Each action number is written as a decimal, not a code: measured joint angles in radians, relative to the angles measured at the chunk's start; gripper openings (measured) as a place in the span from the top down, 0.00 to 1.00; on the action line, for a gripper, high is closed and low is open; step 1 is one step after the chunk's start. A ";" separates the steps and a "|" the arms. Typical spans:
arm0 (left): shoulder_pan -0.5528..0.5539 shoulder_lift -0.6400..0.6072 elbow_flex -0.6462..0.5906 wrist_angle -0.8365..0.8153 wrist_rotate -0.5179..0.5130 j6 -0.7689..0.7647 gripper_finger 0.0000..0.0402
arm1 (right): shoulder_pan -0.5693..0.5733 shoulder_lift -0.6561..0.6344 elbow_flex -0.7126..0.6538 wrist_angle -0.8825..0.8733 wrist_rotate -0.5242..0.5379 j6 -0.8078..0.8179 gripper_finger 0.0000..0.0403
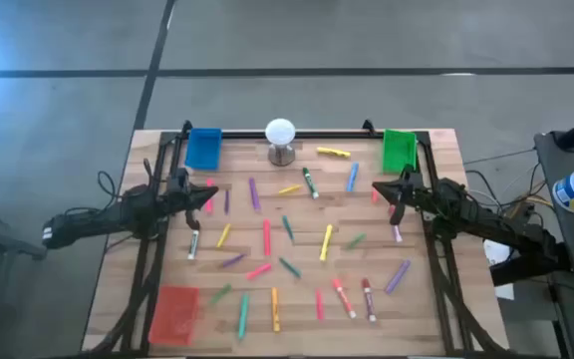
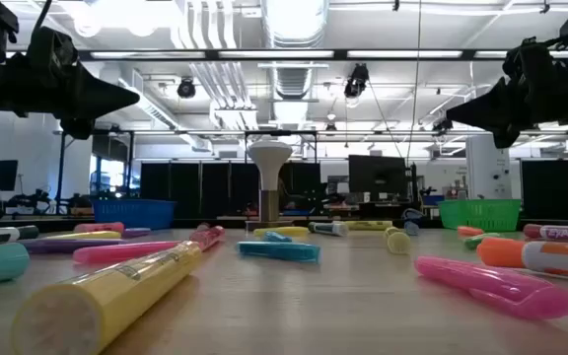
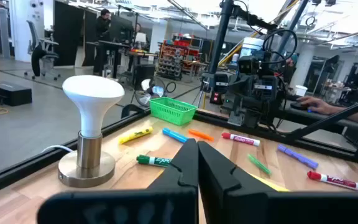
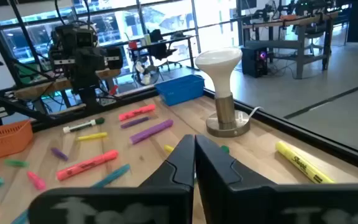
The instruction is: Pick & Place Markers
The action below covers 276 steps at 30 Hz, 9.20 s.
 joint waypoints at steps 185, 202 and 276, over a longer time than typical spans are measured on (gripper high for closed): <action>0.000 0.014 0.000 -0.004 0.000 0.000 1.00 | 0.336 1.731 1.128 -0.641 0.098 1.058 0.86; 0.000 0.022 0.000 -0.004 0.000 0.000 1.00 | -0.525 1.491 1.161 -0.981 0.219 0.415 0.84; 0.000 0.023 0.000 0.019 -0.001 0.000 1.00 | -0.401 1.060 0.535 0.063 -0.058 -0.163 0.98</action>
